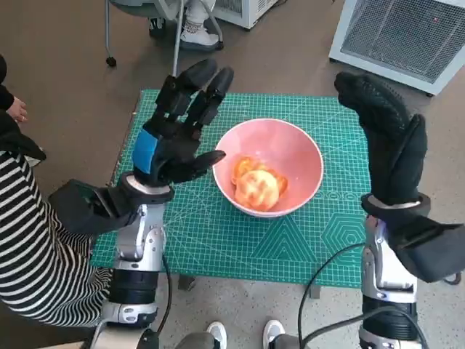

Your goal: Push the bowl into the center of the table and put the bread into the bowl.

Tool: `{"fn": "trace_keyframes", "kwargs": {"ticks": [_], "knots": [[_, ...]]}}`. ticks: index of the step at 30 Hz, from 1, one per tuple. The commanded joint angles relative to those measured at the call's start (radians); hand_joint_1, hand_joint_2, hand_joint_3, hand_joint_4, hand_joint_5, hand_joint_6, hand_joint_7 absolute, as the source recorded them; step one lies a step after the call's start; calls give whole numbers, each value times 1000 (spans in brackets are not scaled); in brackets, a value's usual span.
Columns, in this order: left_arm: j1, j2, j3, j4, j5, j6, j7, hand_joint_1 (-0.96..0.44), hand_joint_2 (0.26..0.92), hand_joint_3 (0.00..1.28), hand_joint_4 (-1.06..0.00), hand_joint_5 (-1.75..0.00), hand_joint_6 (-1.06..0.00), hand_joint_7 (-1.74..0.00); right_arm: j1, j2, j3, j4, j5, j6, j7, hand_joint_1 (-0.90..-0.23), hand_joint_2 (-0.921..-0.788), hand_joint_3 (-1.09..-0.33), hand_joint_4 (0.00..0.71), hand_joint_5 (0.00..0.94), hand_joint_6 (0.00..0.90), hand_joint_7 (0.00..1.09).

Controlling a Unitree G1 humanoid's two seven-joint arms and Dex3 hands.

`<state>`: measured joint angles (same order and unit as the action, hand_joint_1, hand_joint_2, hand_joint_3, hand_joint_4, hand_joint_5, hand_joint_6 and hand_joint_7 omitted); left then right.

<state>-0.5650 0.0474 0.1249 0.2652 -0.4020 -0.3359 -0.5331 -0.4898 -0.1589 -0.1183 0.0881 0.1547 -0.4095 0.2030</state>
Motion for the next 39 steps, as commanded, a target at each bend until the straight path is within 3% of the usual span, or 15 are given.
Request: {"fn": "trace_keyframes", "kwargs": {"ticks": [1,39], "knots": [[2,-1,2,-4,0,-18,-1,-287,795,236,-221,-117,1,-704,22,-12,-4,-1,11,16,14,-818,-921,-685,197,6,80,471],[15,2,0,-16,-9,10,-11,-266,759,313,-209,-138,1,-766,27,-9,-15,42,29,-25,41,-823,-921,-683,192,0,73,452]]}}
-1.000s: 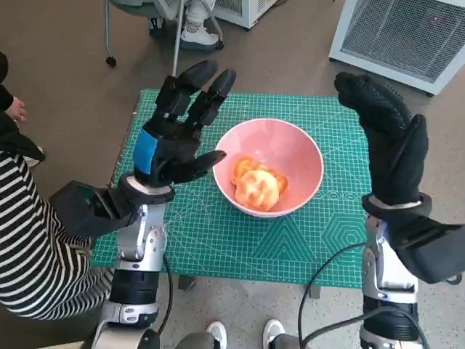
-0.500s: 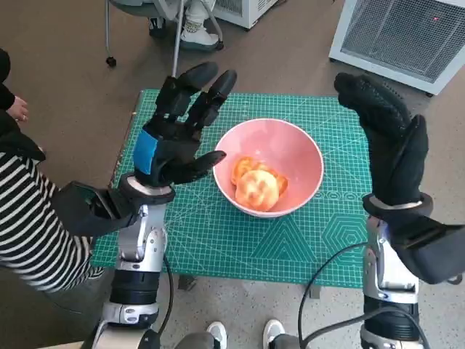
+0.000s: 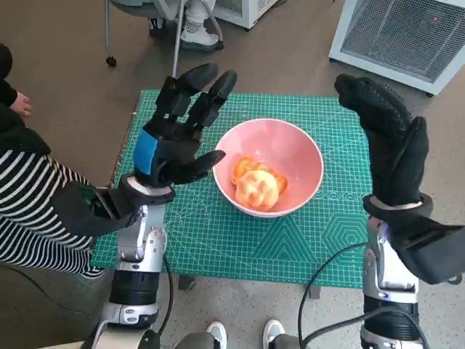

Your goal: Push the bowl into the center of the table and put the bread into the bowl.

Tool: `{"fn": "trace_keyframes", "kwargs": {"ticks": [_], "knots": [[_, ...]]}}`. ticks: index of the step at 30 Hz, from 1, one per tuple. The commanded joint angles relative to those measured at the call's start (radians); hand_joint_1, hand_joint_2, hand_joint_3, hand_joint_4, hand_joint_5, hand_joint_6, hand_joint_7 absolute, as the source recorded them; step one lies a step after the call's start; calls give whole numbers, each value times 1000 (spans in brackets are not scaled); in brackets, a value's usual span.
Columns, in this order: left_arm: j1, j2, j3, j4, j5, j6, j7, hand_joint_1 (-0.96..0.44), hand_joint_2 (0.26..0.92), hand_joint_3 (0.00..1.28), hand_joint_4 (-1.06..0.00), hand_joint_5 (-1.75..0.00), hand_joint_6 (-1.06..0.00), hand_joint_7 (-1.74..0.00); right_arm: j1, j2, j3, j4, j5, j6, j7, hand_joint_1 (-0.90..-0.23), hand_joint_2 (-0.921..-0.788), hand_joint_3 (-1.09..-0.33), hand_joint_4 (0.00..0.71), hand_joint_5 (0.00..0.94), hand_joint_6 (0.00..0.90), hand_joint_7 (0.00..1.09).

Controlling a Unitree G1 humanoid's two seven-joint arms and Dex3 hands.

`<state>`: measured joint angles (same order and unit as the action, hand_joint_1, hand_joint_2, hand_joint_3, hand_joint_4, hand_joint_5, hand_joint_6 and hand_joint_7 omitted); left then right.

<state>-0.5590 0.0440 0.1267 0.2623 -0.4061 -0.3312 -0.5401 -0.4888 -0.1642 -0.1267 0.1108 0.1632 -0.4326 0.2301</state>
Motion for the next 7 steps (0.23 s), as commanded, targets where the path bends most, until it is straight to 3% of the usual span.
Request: {"fn": "trace_keyframes", "kwargs": {"ticks": [1,7], "knots": [[9,5,-2,-12,-4,6,-4,-266,758,315,-209,-139,1,-766,26,-3,-7,21,21,-4,15,-823,-921,-683,191,0,74,453],[12,6,-2,-14,-1,8,-1,-264,734,362,-203,-156,1,-773,22,0,-9,34,27,-12,21,-815,-921,-684,188,0,77,454]]}}
